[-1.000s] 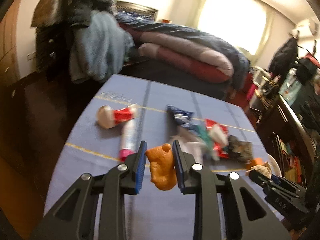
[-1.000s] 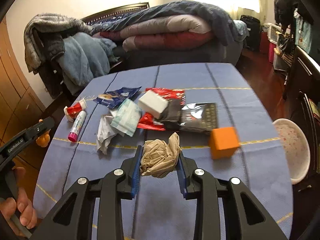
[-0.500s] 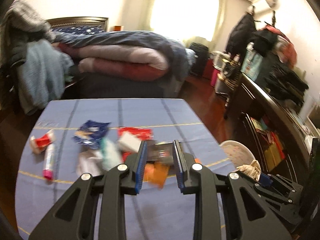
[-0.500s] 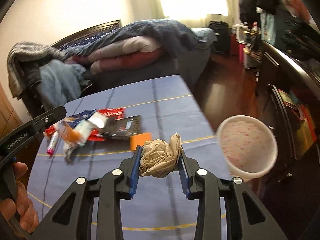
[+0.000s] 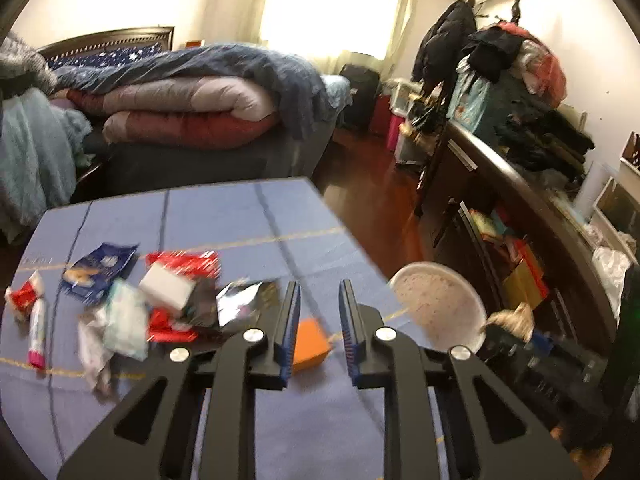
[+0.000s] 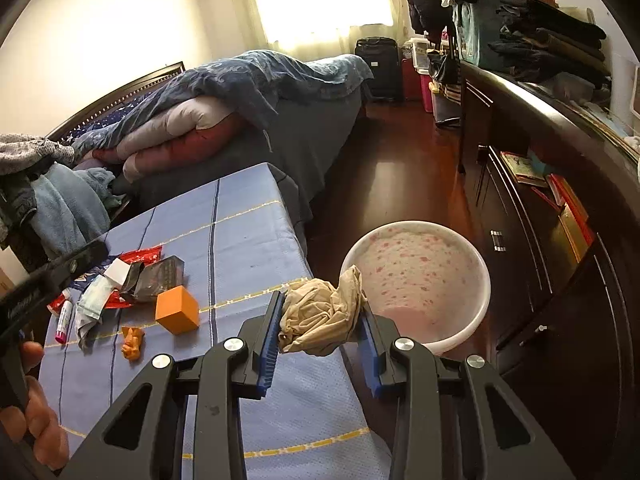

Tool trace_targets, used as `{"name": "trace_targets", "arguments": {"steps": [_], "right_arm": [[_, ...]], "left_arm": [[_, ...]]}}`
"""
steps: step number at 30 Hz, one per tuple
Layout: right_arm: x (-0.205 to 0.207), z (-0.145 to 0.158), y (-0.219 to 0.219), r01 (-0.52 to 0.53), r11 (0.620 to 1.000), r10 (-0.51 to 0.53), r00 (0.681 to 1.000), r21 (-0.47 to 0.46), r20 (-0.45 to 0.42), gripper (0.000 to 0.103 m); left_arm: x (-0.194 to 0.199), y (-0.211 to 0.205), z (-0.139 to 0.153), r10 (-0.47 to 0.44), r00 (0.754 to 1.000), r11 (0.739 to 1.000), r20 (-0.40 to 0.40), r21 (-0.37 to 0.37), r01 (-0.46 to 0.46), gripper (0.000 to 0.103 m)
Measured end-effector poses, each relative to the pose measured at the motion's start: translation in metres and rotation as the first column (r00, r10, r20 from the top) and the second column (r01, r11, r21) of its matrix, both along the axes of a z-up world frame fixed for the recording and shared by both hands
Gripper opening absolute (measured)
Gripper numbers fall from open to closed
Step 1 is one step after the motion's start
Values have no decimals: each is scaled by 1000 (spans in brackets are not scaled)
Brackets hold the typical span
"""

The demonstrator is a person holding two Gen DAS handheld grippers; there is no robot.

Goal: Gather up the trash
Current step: 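Carry both items to the wastebasket and open both tools over it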

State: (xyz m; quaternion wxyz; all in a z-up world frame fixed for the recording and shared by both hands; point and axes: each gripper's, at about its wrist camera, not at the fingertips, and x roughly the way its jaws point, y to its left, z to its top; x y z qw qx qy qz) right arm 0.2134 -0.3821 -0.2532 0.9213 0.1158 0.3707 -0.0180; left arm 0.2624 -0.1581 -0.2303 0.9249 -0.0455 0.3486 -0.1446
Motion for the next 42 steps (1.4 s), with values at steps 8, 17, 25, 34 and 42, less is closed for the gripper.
{"name": "trace_targets", "arguments": {"steps": [8, 17, 25, 34, 42], "right_arm": [[5, -6, 20, -84, 995, 84, 996, 50, -3, 36], [3, -6, 39, -140, 989, 141, 990, 51, 0, 36], [0, -2, 36, -139, 989, 139, 990, 43, 7, 36], [3, 2, 17, -88, 995, 87, 996, 49, 22, 36], [8, 3, -24, 7, 1000, -8, 1000, 30, 30, 36]], "left_arm": [[-15, 49, -56, 115, 980, 992, -161, 65, -105, 46], [18, 35, -95, 160, 971, 981, -175, 138, -137, 54], [23, 35, -89, 183, 970, 978, -159, 129, -164, 28], [23, 0, -25, 77, 996, 995, -33, 65, -75, 28], [37, -80, -6, -91, 995, 995, 26, 36, 90, 28]]}}
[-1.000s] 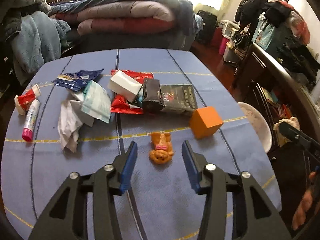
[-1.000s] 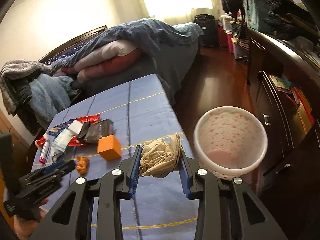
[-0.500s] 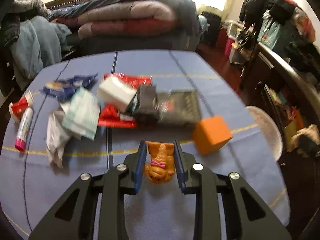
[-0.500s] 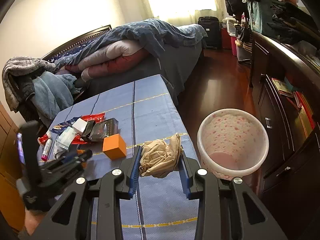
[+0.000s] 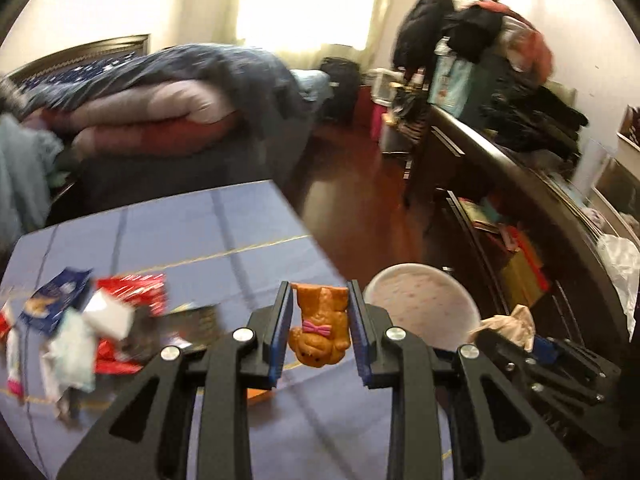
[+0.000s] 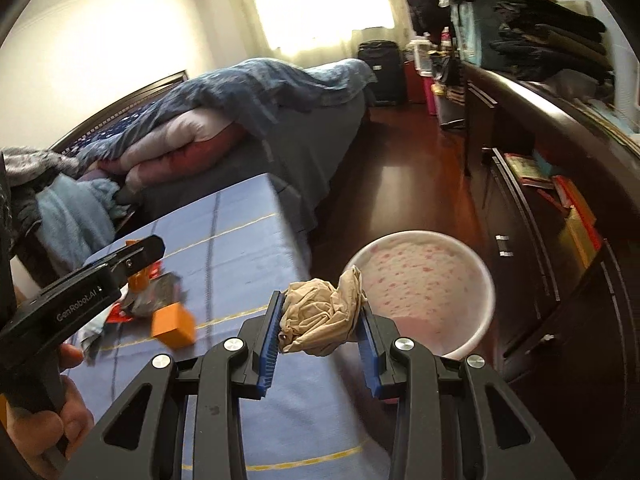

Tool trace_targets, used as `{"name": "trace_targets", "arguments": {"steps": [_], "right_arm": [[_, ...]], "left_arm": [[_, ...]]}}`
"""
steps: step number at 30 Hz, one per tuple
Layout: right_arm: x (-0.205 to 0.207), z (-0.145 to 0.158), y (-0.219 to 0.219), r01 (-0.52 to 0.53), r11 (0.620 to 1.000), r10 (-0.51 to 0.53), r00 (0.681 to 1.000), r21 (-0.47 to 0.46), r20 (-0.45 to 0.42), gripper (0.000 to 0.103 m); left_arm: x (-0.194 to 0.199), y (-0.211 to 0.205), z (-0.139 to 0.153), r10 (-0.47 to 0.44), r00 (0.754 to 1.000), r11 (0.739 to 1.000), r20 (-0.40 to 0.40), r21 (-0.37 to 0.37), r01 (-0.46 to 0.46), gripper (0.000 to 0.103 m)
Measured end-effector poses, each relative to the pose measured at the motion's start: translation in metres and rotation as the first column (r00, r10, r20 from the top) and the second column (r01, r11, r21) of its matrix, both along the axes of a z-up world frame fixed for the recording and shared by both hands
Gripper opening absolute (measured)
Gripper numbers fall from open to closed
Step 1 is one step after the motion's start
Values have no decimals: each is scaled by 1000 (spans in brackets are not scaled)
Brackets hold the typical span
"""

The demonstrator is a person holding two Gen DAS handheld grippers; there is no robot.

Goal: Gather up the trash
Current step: 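Carry both items to the wastebasket and open both tools over it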

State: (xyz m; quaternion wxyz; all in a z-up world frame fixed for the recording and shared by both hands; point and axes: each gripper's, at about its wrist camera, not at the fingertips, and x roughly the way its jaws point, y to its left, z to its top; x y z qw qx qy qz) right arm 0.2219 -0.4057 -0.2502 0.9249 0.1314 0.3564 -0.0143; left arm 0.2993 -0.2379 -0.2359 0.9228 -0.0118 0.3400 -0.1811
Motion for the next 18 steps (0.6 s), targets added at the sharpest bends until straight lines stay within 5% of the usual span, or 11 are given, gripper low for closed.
{"name": "trace_targets", "arguments": {"steps": [8, 18], "right_arm": [[10, -6, -41, 91, 996, -91, 996, -19, -3, 36], [29, -22, -74, 152, 988, -153, 988, -20, -23, 36]], "left_arm": [[17, -63, -7, -98, 995, 995, -7, 2, 98, 28], [49, -120, -43, -172, 980, 985, -105, -5, 172, 28]]}}
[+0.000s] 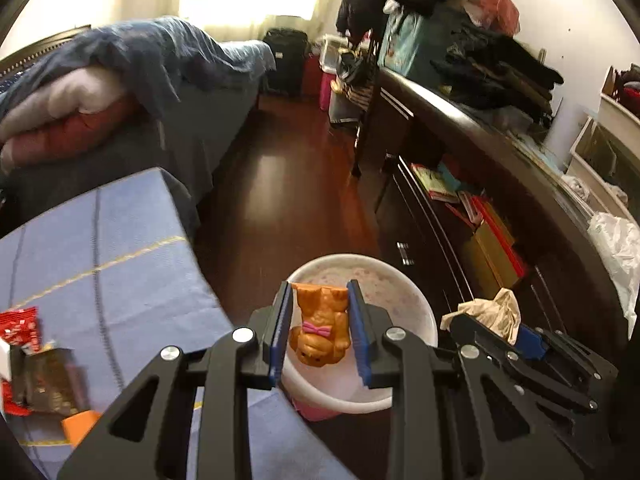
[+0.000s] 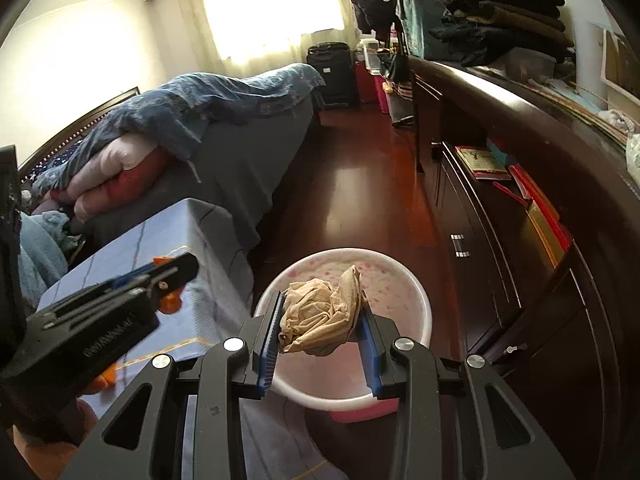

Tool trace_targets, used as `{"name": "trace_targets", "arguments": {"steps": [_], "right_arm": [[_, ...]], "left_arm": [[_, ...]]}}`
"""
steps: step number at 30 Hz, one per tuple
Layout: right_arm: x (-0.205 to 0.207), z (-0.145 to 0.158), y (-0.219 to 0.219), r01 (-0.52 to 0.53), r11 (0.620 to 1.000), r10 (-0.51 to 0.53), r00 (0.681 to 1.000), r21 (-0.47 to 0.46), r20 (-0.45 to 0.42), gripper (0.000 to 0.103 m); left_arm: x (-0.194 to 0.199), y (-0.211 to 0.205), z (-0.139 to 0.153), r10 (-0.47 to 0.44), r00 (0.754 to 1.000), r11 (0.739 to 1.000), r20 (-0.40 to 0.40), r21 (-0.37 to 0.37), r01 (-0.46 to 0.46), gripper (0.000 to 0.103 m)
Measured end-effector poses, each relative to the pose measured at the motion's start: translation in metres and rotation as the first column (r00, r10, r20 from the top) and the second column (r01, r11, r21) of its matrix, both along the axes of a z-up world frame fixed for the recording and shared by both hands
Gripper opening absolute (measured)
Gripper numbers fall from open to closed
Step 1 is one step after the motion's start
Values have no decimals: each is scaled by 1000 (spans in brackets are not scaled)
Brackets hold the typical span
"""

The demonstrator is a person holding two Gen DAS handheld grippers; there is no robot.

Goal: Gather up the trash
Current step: 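Carry both items to the wastebasket and open both tools over it, then return the right tool to the table while the left tool grasps the blue snack wrapper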

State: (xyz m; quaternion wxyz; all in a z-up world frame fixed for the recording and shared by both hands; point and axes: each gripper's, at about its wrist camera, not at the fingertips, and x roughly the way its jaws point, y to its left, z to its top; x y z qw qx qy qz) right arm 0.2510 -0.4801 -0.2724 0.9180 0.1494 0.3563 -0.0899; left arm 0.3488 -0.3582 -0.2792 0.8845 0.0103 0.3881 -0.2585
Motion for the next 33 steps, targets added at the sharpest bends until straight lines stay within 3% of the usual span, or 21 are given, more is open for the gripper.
{"name": "trace_targets", "arguments": {"steps": [10, 11, 13, 14, 19, 23, 33], "right_arm": [[33, -49, -33, 42, 999, -41, 994, 14, -97, 40], [34, -52, -35, 48, 999, -46, 994, 13, -102, 41], [37, -58, -40, 59, 998, -58, 992, 10, -109, 43], [39, -61, -43, 62, 998, -60, 992, 15, -114, 46], [43, -67, -47, 72, 997, -70, 990, 12, -120, 51], [47, -68, -45, 73, 997, -72, 991, 3, -116, 60], [43, -59, -37, 75, 997, -78, 990, -25, -116, 64]], "left_arm": [[37, -40, -54, -41, 990, 998, -132, 37, 47, 30], [40, -41, -59, -39, 989, 998, -143, 35, 44, 33], [45, -40, -64, -34, 987, 999, -156, 22, 38, 51], [46, -39, -66, -32, 987, 999, -155, 16, 35, 55], [49, -38, -65, -21, 990, 1000, -138, 9, 22, 67], [51, -35, -64, -10, 989, 1000, -149, -2, 10, 67], [45, -14, -47, 17, 991, 1000, -133, -22, -20, 67]]}}
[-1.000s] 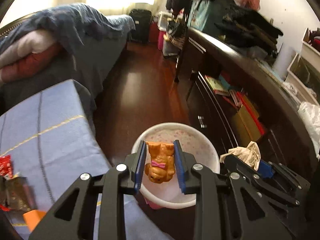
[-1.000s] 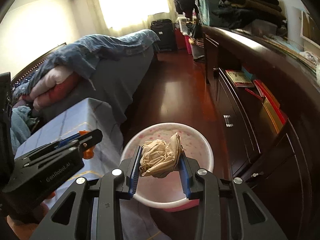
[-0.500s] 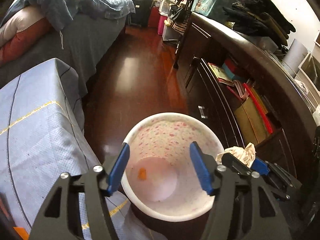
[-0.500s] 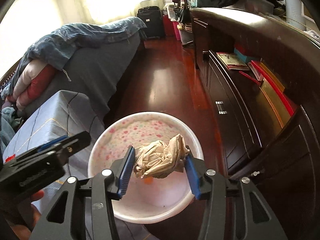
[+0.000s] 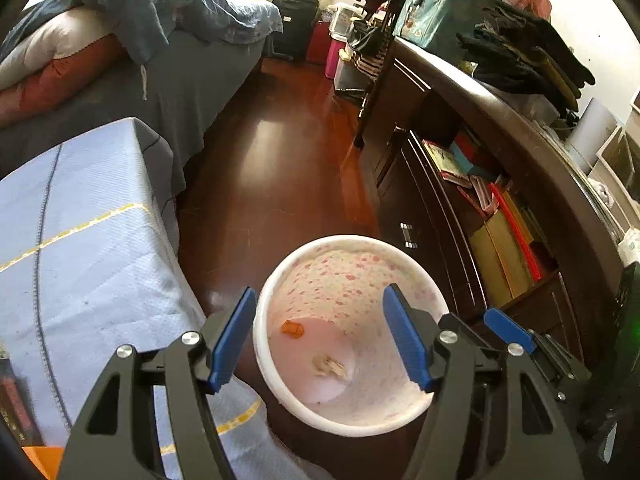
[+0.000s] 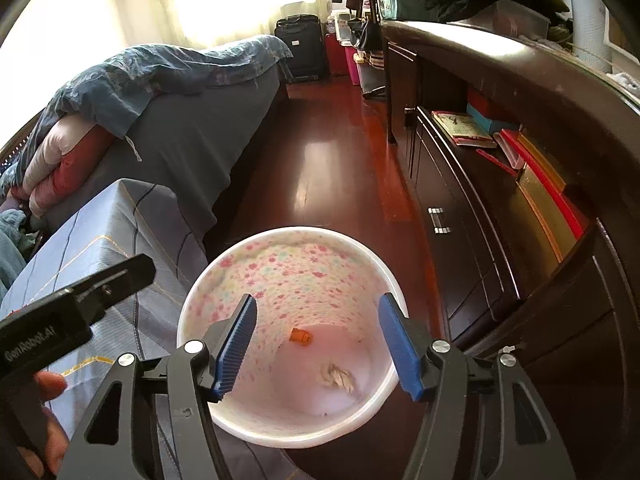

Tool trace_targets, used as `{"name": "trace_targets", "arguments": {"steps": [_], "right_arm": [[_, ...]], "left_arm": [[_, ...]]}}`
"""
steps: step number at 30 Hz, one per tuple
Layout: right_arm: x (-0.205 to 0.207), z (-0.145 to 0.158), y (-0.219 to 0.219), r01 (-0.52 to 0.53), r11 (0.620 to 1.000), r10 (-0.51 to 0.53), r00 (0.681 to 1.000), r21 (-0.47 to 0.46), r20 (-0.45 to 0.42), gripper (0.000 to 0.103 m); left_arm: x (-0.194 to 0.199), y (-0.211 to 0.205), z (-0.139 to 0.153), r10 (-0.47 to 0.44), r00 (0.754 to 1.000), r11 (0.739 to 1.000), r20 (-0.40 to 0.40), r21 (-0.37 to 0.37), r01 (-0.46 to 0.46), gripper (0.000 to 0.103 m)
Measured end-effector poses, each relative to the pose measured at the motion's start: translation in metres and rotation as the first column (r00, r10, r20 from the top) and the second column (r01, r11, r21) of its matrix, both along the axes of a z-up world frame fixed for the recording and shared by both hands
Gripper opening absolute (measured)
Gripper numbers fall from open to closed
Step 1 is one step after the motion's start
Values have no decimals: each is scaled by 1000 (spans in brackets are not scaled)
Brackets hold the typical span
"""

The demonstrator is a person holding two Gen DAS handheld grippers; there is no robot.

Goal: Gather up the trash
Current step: 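Return the right tool to the table while the left tool grasps the blue snack wrapper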

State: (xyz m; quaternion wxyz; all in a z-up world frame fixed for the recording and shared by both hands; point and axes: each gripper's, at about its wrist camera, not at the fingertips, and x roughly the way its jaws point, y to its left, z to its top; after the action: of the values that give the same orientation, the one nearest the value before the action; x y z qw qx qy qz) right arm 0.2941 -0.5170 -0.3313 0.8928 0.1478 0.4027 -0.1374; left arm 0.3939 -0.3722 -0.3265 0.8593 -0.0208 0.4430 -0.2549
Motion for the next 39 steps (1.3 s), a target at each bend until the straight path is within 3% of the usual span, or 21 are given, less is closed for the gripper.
{"name": "trace_targets", "arguments": {"steps": [4, 8, 15, 20, 25, 29, 32, 35, 36, 38, 39], "right_arm": [[-7, 12, 12, -3, 1000, 4, 1000, -22, 5, 68], [-18, 29, 35, -45, 999, 45, 999, -21, 28, 75], [-35, 60, 102, -208, 978, 209, 975, -19, 77, 82], [-44, 78, 155, -333, 942, 335, 936, -37, 107, 84], [-46, 85, 195, -413, 910, 415, 902, -48, 116, 85], [-45, 88, 222, -457, 888, 461, 880, -61, 114, 85], [-44, 89, 241, -488, 870, 493, 864, -67, 108, 85], [-42, 89, 257, -514, 855, 519, 849, -77, 101, 85], [-42, 89, 261, -518, 851, 524, 846, -80, 99, 85], [-42, 88, 269, -528, 845, 535, 840, -86, 95, 85], [-42, 88, 272, -533, 842, 540, 837, -88, 92, 85]], "left_arm": [[-9, 17, 13, 26, 1000, 1000, 7, 0, -26, 69], [-27, 49, 33, 82, 995, 995, 65, 45, -85, 74], [-56, 136, 65, 263, 952, 956, 155, 91, -279, 85], [-71, 205, 74, 407, 889, 887, 212, 141, -440, 88], [-71, 278, 79, 574, 779, 772, 251, 151, -617, 91], [-61, 334, 76, 677, 704, 696, 215, 126, -707, 92], [-54, 362, 64, 710, 683, 675, 173, 111, -729, 92], [-42, 382, 52, 721, 682, 675, 123, 97, -731, 92], [-41, 385, 48, 724, 681, 675, 112, 87, -733, 90], [-38, 388, 44, 721, 686, 682, 98, 74, -727, 72], [-36, 390, 42, 717, 691, 686, 91, 80, -723, 54]]}}
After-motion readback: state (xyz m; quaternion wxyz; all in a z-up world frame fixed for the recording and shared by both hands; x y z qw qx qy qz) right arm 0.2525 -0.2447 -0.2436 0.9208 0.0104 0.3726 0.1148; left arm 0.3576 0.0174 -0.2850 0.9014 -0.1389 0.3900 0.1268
